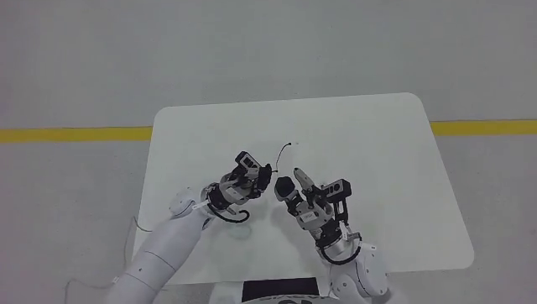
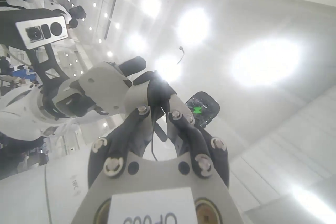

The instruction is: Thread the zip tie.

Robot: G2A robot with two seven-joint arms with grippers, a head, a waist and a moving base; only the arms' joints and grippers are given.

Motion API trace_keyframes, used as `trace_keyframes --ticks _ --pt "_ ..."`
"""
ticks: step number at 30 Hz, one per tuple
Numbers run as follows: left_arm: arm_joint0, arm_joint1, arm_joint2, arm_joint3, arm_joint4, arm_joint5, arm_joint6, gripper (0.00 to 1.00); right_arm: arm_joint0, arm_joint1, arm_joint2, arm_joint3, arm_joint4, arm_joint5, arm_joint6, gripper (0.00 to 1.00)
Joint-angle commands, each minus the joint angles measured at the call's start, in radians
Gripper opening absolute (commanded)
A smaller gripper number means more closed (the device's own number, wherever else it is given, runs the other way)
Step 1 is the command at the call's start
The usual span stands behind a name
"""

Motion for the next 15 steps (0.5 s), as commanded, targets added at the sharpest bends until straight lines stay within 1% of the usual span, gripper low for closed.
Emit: trace_keyframes --ticks 1,15 --pt "0.0 0.0 0.0 0.0 0.0 0.0 0.0 0.0 0.002 -0.002 -0.004 0.003 0.0 0.0 0.002 0.32" --pt "0.0 0.0 0.0 0.0 0.0 0.0 0.0 0.0 0.018 -0.009 -0.029 0.015 -0.011 0.0 0.008 0.21"
